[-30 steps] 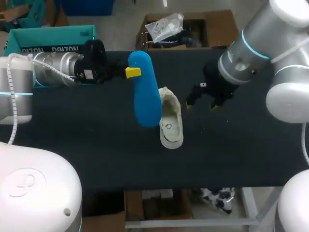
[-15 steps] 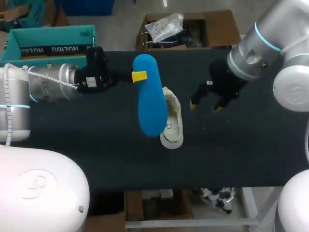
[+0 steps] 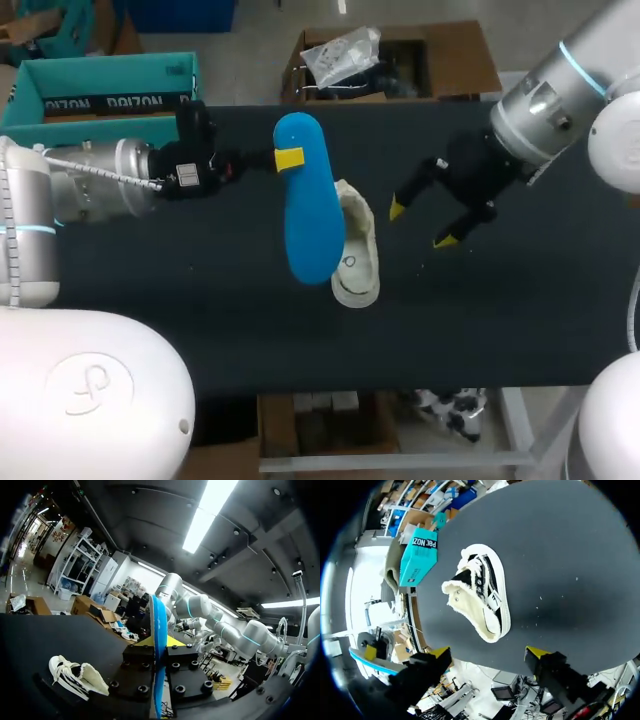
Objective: Open the shoe tongue, take the insole out of the shoe, put the insole back into the shoe, and pack the shoe into the shoebox
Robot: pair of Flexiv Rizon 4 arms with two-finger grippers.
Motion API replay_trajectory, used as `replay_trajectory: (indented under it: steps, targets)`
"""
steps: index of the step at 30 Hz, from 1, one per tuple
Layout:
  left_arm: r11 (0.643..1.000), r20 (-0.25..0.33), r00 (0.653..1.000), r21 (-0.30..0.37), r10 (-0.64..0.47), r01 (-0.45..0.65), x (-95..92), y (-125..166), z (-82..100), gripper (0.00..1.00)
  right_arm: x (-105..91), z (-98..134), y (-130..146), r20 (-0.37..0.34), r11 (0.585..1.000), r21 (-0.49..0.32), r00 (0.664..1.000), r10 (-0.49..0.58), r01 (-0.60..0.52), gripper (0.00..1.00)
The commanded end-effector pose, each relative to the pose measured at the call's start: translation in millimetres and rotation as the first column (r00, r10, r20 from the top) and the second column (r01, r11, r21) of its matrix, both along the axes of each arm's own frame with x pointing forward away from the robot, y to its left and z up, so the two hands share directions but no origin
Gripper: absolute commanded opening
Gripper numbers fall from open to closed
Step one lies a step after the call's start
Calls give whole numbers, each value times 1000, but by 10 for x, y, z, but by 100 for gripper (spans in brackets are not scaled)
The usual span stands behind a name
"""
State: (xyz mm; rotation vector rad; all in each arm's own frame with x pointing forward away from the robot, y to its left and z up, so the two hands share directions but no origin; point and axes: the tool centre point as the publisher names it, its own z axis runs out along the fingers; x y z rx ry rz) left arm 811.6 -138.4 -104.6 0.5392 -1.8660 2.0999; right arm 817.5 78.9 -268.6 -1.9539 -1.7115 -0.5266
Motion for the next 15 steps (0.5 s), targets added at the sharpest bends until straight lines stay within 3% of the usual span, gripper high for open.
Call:
replay_trajectory:
  steps: [1,3,5,7,9,10,11,12,15]
  targets:
    - [994,-11,995,48,100,-99,-34,-10,18,0,55,-7,-70,-49,999,26,998,40,-39,100]
    - [994,-11,995,48,100,-99,-34,-10,18,0,55,-7,-70,-49,999,26,998,40,-39,100]
    - [994,-11,995,48,100,-99,-34,-10,18,0,93,82,54,-128,1000,-31,992,1,-5,100]
    - [994,-11,995,48,100,-99,-34,-10,18,0,121,147,110,-221,989,-106,967,-126,105,100]
    - [994,-11,995,48,100,-99,-34,-10,18,0,93,200,151,-350,951,-174,887,-301,254,100]
    - [994,-11,995,48,100,-99,-34,-10,18,0,47,227,164,-384,910,-264,831,-403,319,100]
    - [994,-11,995,48,100,-99,-34,-10,18,0,-15,276,191,-375,850,-379,779,-502,365,100]
    - [994,-11,995,48,100,-99,-34,-10,18,0,-96,347,212,-316,776,-482,746,-586,406,100]
    - [994,-11,995,48,100,-99,-34,-10,18,0,-96,347,212,-316,776,-482,746,-586,406,100]
